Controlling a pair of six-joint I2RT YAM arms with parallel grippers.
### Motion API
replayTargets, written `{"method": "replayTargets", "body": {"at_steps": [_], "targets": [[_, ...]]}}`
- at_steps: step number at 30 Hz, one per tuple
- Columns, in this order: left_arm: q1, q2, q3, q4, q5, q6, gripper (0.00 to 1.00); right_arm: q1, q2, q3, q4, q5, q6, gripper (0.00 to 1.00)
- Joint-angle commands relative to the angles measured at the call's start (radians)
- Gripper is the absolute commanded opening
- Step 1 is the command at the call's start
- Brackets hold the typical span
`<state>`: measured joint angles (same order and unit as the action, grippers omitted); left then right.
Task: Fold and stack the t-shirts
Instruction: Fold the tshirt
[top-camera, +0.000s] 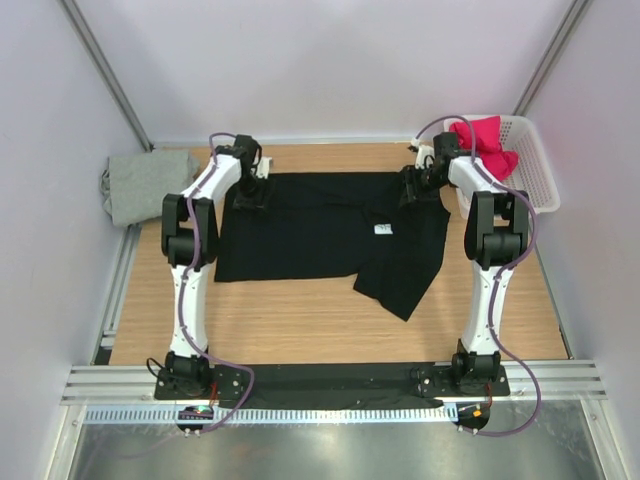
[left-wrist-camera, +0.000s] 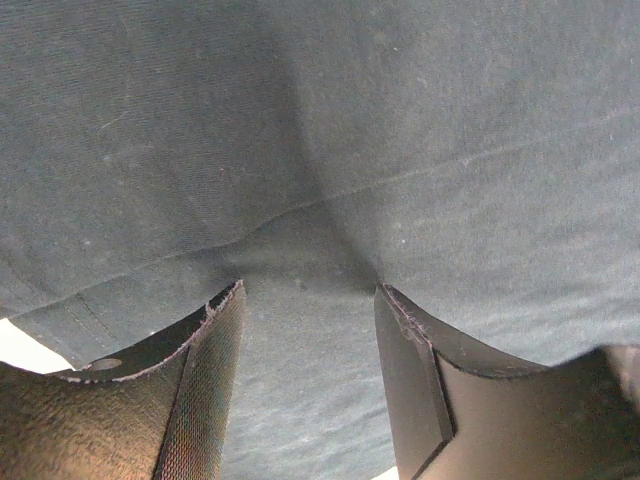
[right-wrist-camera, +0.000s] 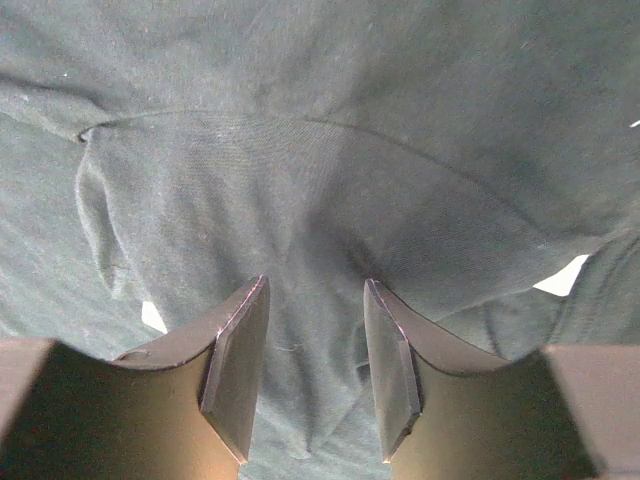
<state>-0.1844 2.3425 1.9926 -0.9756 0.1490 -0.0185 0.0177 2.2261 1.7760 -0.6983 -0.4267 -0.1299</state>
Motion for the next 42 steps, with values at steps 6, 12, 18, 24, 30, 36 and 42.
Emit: {"method": "replayTargets", "body": {"at_steps": [6, 12, 18, 24, 30, 36, 42], "targets": [[0.022, 0.107, 0.121, 0.025, -0.101, 0.012, 0.57, 0.013, 0.044, 0.062, 0.031, 0.078, -0.008, 0.49], [0.022, 0.139, 0.159, 0.032, -0.114, 0.014, 0.57, 0.013, 0.112, 0.131, 0.031, 0.124, -0.028, 0.49], [0.019, 0.138, 0.167, 0.037, -0.111, 0.014, 0.57, 0.022, 0.161, 0.21, 0.042, 0.149, -0.039, 0.49], [0.014, 0.08, 0.167, 0.025, -0.114, 0.037, 0.57, 0.036, 0.107, 0.252, 0.052, 0.187, -0.082, 0.49], [0.011, -0.084, 0.065, 0.032, -0.115, 0.025, 0.58, 0.07, -0.071, 0.215, 0.057, 0.194, -0.128, 0.49], [0.011, -0.149, -0.119, 0.014, -0.032, -0.009, 0.56, 0.128, -0.125, 0.109, 0.023, 0.123, -0.132, 0.48], [0.011, -0.202, -0.257, 0.023, 0.033, -0.038, 0.55, 0.197, -0.099, 0.108, 0.01, 0.075, -0.129, 0.48]]}}
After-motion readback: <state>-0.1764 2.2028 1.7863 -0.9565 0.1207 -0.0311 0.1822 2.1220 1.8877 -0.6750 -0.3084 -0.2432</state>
